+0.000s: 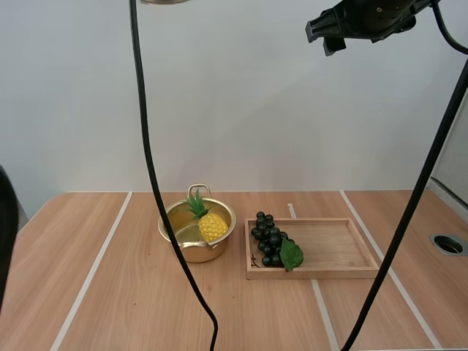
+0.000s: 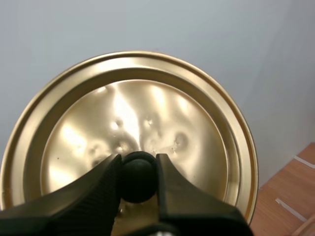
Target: Open the pot, put the pineapple inside, and close it
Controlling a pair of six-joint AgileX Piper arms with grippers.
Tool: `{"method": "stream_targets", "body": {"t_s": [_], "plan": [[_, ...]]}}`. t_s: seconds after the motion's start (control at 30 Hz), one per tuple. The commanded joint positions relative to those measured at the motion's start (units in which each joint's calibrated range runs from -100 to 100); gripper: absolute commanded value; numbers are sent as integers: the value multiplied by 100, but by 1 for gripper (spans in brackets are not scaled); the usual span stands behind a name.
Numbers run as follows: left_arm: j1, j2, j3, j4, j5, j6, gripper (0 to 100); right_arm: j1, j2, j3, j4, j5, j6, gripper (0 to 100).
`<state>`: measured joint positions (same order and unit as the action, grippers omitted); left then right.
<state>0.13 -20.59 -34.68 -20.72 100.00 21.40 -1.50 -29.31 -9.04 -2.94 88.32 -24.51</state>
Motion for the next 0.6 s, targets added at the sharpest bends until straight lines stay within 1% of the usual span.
{"method": "stream_targets", "body": {"t_s": [0.0,0.07,0.1,0.13,0.23,0.27,0.4,0.57], "plan": [[6,49,380,-321,0,-69,0,-23,-43,18,-16,-271,100,99],[6,49,703,-346,-151,-58,0,-23,-43,18,-3,-362,100,76],[6,49,900,-351,-268,-31,0,-23,-43,18,-5,-384,100,63],[6,49,1059,-351,-367,-8,0,-23,-43,18,-5,-422,100,51],[6,49,1648,-449,-697,71,0,-23,-43,18,3,-535,206,10],[6,49,1840,-503,-778,80,0,-42,-26,18,3,-573,248,0],[6,49,2544,-664,-1213,187,0,-222,89,136,214,-851,355,0],[6,49,3219,-764,-1748,294,0,-467,77,1060,829,-1984,276,0]]}}
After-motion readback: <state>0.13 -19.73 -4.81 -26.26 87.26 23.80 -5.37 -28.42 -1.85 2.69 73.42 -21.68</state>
